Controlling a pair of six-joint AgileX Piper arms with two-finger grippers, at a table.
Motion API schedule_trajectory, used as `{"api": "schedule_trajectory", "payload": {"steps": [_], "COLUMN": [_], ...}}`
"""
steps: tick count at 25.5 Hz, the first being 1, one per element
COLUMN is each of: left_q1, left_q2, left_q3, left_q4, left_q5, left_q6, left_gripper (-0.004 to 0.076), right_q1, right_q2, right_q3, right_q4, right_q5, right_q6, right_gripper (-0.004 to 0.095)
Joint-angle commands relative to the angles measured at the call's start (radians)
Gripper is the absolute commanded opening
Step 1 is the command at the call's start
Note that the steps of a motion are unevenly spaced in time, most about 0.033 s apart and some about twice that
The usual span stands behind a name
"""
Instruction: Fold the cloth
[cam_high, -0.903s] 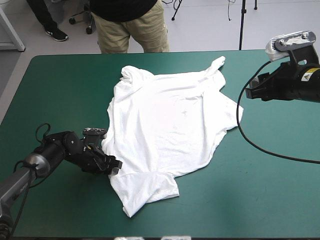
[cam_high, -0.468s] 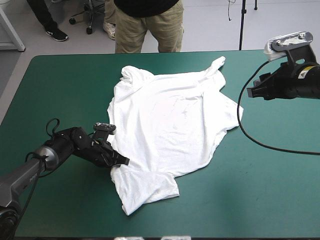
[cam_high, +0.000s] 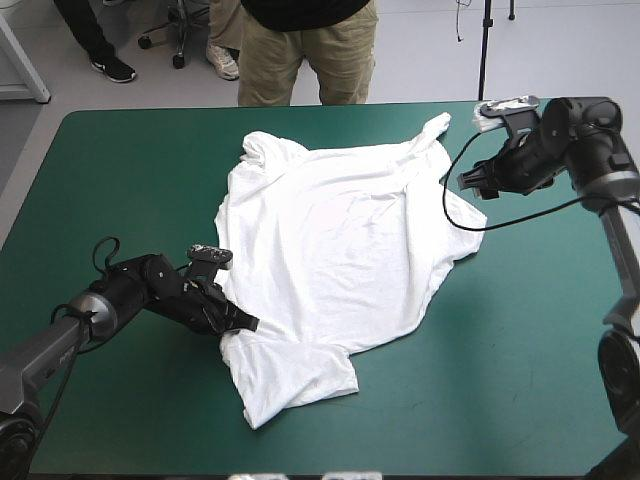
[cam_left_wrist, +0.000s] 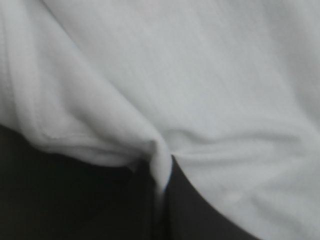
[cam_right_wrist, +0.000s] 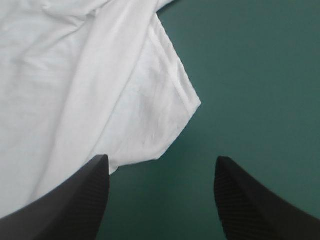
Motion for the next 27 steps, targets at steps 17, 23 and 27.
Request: {"api": "schedule_trajectory", "payload": {"steps": [17, 23, 27], "left_q1": [-0.015, -0.015, -0.013], "left_q2": [0.006, 0.006, -0.044], "left_q3": [0.007, 0.007, -0.02], "left_q4": [-0.037, -0.037, 0.001], "left_q5": [-0.005, -0.025, -0.047], "left_q6": [0.002, 0.002, -0.007], "left_gripper": [-0.0009, -0.0009, -0.0009], "right_q1": [-0.022, -0.022, -0.026], "right_q2": [0.313, 0.332, 0.286], "right_q3": [-0.025, -0.025, -0.025], "right_q4": [-0.053, 0.026, 0.051], "right_q5": [-0.145, -0.052, -0.029], "right_q6": [0.0, -0.059, -0.076], "right_gripper": [0.0529, 0.0104, -0.0009]}}
